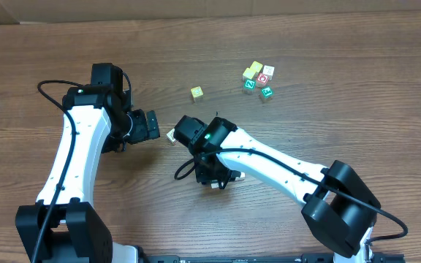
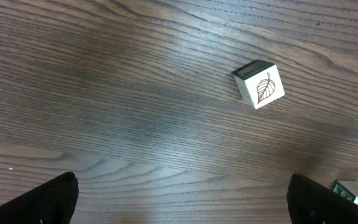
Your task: Flip 3 blocks
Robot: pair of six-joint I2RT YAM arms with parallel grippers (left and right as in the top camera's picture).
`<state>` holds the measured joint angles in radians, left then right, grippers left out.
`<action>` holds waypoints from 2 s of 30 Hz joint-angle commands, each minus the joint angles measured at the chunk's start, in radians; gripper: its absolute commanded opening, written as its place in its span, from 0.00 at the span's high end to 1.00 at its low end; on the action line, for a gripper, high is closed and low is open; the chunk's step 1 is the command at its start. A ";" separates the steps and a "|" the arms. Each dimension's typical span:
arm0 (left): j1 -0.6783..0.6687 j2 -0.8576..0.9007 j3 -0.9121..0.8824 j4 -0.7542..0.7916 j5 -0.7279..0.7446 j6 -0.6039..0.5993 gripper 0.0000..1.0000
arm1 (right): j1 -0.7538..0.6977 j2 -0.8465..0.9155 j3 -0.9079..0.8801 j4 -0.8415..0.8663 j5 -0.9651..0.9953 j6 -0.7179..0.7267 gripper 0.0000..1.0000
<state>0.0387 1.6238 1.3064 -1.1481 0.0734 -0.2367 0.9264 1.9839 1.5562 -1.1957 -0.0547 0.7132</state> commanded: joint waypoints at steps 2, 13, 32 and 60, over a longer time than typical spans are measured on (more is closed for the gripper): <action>-0.006 0.007 0.021 0.001 -0.006 0.005 0.00 | 0.005 -0.018 0.014 -0.001 0.088 0.021 0.66; -0.006 0.007 0.021 0.001 -0.006 0.005 0.00 | 0.006 -0.018 -0.023 0.018 0.124 0.056 0.67; -0.006 0.007 0.021 0.000 -0.006 0.005 0.00 | 0.006 -0.018 -0.119 0.120 0.146 0.072 0.56; -0.006 0.007 0.021 0.001 -0.006 0.005 0.00 | 0.047 -0.101 -0.119 -0.112 0.068 0.019 0.96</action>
<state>0.0387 1.6238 1.3064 -1.1481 0.0734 -0.2367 0.9512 1.8973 1.4799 -1.3293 0.0254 0.7322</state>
